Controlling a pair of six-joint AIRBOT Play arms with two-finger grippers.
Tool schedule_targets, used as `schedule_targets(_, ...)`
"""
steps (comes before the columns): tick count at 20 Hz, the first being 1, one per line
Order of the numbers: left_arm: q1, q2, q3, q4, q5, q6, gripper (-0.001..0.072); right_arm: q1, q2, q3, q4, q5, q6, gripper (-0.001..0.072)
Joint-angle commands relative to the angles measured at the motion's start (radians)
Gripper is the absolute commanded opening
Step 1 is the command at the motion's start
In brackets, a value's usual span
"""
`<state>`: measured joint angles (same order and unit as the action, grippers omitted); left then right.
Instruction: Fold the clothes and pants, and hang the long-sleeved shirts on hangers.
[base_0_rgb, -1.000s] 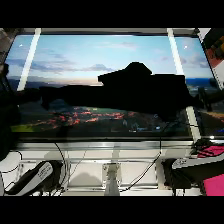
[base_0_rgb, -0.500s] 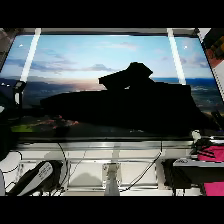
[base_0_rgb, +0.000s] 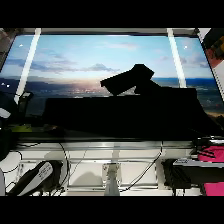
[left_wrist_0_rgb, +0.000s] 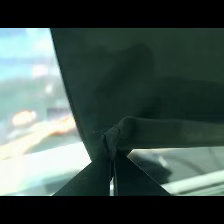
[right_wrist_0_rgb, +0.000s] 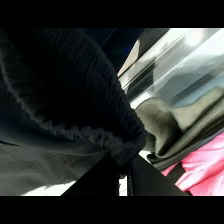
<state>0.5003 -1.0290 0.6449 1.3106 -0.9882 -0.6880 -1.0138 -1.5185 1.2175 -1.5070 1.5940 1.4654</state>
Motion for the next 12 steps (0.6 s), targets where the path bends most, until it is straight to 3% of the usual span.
schedule_targets(1, 0.0, 0.0, -0.011, 0.097, 0.0, -0.038, 0.0004, -0.001, 0.001, 0.0, -0.009, -0.022, 0.0, 0.0014)
schedule_targets(2, 0.0, 0.0, -0.011, 0.096, 0.0, -0.038, 0.0006, -0.001, 0.001, 0.0, 0.014, -0.02, 0.001, 0.0019)
schedule_targets(3, 0.0, 0.0, -0.011, 0.095, 0.0, -0.039, 0.0039, -0.001, 0.001, 0.004, 0.042, -0.027, 0.016, 0.0085)
schedule_targets(5, 0.0, 0.001, -0.01, 0.103, 0.0, -0.041, 0.0368, -0.001, 0.001, 0.039, 0.084, -0.043, 0.063, 0.0318)
schedule_targets(6, 0.0, 0.001, -0.008, 0.113, 0.001, -0.05, 0.0408, -0.001, 0.001, 0.073, 0.094, -0.041, 0.065, 0.0333)
schedule_targets(10, 0.0, 0.031, 0.035, 0.129, 0.001, -0.121, 0.0421, -0.001, 0.001, 0.284, 0.1, -0.024, 0.099, 0.0335)
schedule_targets(12, 0.0, 0.056, 0.087, 0.049, 0.018, -0.17, 0.0586, -0.001, 0.001, 0.374, 0.161, -0.047, 0.121, 0.0333)
